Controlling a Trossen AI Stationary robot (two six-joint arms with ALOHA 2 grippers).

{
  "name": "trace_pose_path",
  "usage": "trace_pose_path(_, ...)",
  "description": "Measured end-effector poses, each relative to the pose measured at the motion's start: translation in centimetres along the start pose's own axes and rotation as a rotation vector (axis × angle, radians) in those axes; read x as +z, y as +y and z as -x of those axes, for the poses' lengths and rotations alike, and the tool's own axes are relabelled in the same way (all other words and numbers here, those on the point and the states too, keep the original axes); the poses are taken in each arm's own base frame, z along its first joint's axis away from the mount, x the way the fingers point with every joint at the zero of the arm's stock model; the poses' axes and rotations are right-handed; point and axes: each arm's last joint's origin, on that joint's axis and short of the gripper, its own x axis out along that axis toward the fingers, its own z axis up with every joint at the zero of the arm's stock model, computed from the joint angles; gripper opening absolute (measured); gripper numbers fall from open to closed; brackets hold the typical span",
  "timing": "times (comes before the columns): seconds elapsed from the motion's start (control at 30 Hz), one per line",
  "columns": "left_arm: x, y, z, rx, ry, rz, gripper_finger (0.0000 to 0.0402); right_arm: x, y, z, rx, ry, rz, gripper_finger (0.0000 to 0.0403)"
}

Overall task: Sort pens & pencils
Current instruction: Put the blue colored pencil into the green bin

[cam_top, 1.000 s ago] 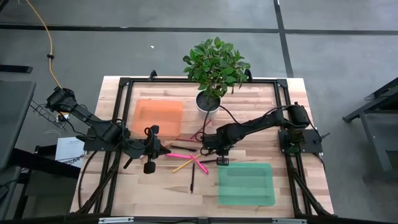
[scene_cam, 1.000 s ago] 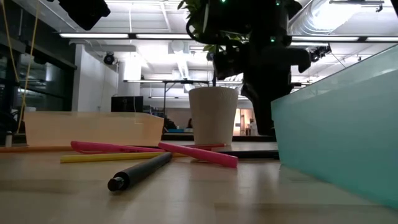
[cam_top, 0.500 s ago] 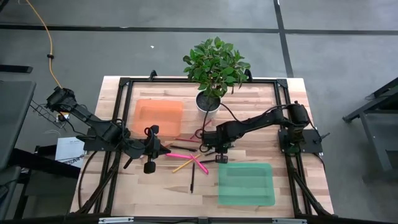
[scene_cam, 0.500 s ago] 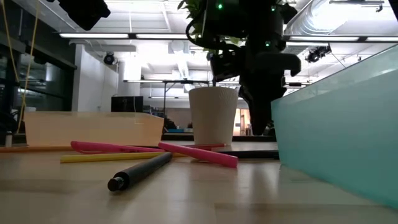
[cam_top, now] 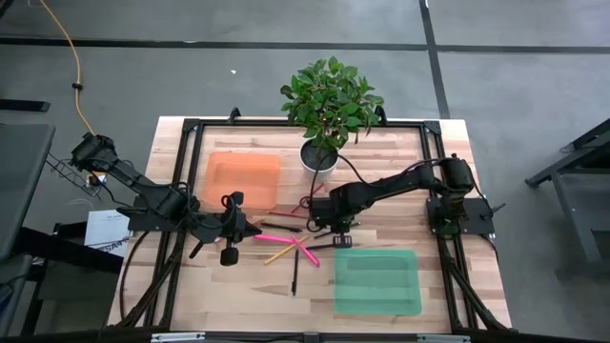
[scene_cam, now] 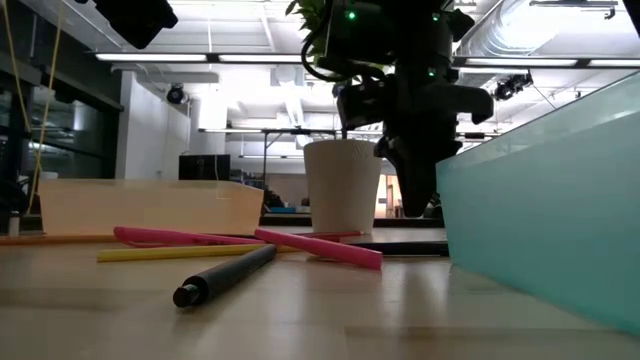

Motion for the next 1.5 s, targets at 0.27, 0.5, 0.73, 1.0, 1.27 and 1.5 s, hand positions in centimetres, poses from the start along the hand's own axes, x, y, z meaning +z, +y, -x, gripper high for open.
trace_pose_path(0.27, 0.0, 0.0, 0.0, 0.000, 0.000, 0.000, 0.0005, -0.1, -0.7, 0.0, 0.025, 0.010, 0.014, 0.0049)
trace_pose_path(0.5, 0.0, 0.0, 0.0, 0.000, 0.000, 0.000, 0.0005, -0.1, -0.5, 0.0, 0.053, 0.008, 0.048, 0.0049)
trace_pose_path(0.73, 0.0, 0.0, 0.0, 0.000, 0.000, 0.000, 0.0005, -0.1, -0.7, 0.1, 0.067, 0.008, 0.059, 0.0070)
trace_pose_path(1.0, 0.0, 0.0, 0.0, 0.000, 0.000, 0.000, 0.0005, -0.1, -1.0, 0.0, 0.058, 0.004, 0.076, 0.0089)
trace_pose_path(1.27, 0.0, 0.0, 0.0, 0.000, 0.000, 0.000, 0.0005, 0.1, -1.3, 0.0, 0.056, -0.013, 0.075, 0.0089)
trace_pose_path(1.5, 0.0, 0.0, 0.0, 0.000, 0.000, 0.000, 0.0005, 0.2, -1.2, 0.0, 0.055, -0.016, 0.079, 0.0089)
